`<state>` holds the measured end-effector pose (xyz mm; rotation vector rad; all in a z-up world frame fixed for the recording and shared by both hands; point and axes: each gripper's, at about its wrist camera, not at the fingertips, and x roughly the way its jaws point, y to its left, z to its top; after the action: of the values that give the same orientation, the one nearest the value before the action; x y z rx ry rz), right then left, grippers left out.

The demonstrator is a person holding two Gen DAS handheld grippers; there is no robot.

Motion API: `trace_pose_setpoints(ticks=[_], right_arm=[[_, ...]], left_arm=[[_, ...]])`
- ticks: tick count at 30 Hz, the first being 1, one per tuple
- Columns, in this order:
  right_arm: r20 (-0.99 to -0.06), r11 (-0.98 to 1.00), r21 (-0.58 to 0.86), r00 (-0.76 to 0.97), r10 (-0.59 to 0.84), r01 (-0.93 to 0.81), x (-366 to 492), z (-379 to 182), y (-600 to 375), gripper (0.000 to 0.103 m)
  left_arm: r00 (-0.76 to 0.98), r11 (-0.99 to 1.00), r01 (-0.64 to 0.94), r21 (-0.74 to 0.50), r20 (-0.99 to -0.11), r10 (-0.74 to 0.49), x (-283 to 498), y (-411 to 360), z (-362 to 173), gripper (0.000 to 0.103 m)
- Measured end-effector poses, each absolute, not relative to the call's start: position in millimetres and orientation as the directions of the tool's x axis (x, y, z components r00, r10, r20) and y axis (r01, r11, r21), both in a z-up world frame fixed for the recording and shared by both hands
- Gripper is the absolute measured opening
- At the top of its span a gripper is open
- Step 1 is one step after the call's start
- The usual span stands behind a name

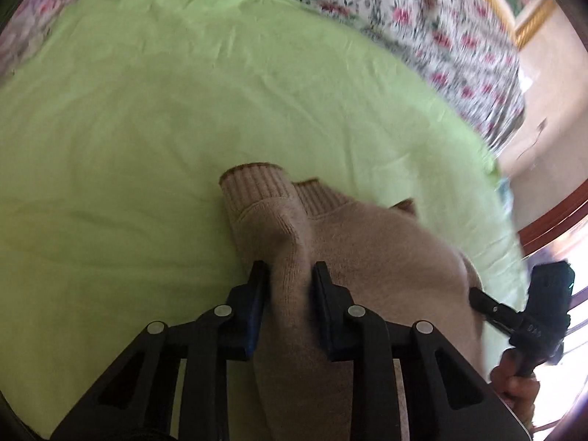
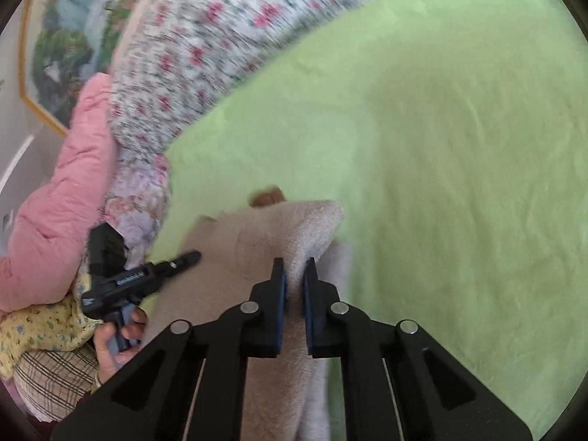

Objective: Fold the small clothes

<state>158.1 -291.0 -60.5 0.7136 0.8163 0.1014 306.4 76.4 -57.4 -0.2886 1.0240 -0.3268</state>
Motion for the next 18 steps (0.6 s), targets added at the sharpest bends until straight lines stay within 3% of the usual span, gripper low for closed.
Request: trace_pose_setpoints(ticks=[5,9,12,18], right_arm=[[-0.653,0.755,0.618,0.677,0.339,0.218,166,-66,-289,0.02],[-0.614,0.749,0.631,0.72,0.323,0.202,132,-42,-283,0.031],[-0.591,0.764,0.621,0.745,0.309,0.176,91,-29,-268,0.038],[-0.615,0.796,0.579,0.735,0.285,0.176,19,-34,-237,0.038]], left_arm=[[0.498,0.929,0.138,-0.343,-0.787,-0.364,280,87,-41,0.03],[0.563,0.936,0.18,-0.304,-0.748,-0.351,207,101,-13,0.059],[0.579,0.928,0.219,-0.303,-0.725,-0.373,150,105,-5,0.061],[0.572,0.938,0.263,-0.227,-0.746,-0.341,52,92,-28,0.065]])
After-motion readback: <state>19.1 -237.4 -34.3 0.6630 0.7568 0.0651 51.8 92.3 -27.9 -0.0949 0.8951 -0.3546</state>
